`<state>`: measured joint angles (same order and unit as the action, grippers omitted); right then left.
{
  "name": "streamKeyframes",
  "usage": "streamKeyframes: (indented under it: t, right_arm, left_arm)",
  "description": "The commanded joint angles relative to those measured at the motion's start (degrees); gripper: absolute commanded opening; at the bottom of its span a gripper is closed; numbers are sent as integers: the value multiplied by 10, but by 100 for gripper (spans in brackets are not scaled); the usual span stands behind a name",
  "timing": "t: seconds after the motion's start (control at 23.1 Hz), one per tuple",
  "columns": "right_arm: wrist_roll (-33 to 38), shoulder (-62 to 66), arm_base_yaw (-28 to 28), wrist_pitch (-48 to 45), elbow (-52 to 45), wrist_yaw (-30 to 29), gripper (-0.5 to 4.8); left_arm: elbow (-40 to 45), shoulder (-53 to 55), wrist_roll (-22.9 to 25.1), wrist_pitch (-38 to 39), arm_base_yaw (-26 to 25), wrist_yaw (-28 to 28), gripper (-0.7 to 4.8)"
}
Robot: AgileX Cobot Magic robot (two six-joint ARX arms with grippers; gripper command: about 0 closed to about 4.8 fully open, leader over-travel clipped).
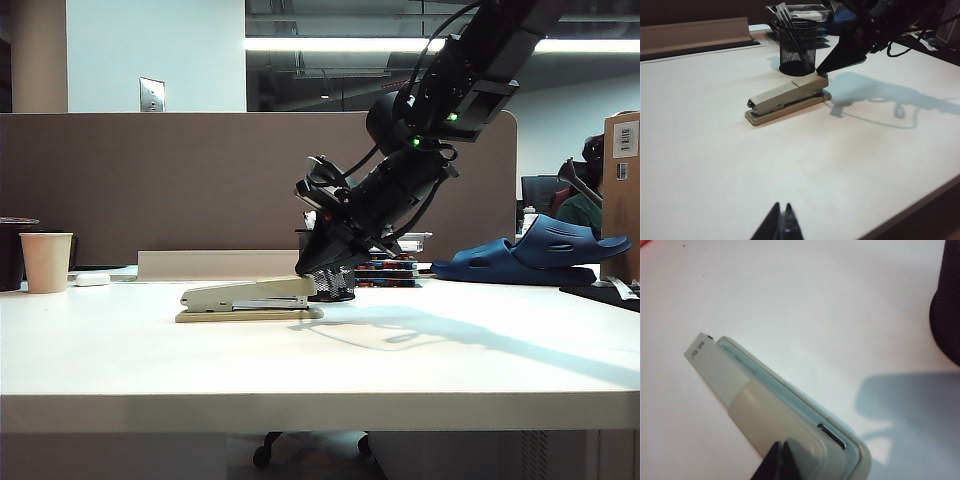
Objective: Press the stapler down.
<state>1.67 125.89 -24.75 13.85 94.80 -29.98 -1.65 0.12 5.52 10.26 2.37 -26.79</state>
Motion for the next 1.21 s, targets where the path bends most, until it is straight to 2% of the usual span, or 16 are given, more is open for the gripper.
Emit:
streamKeyframes:
  t: [0.04,1.21]
  right_arm:
    - [0,6,0,35,-3,18,-9]
    - [0,24,0,65,-3,20,-9]
  left_arm:
    - [-3,0,0,-5,0,0,-6]
    - [-3,0,0,-5,0,0,-6]
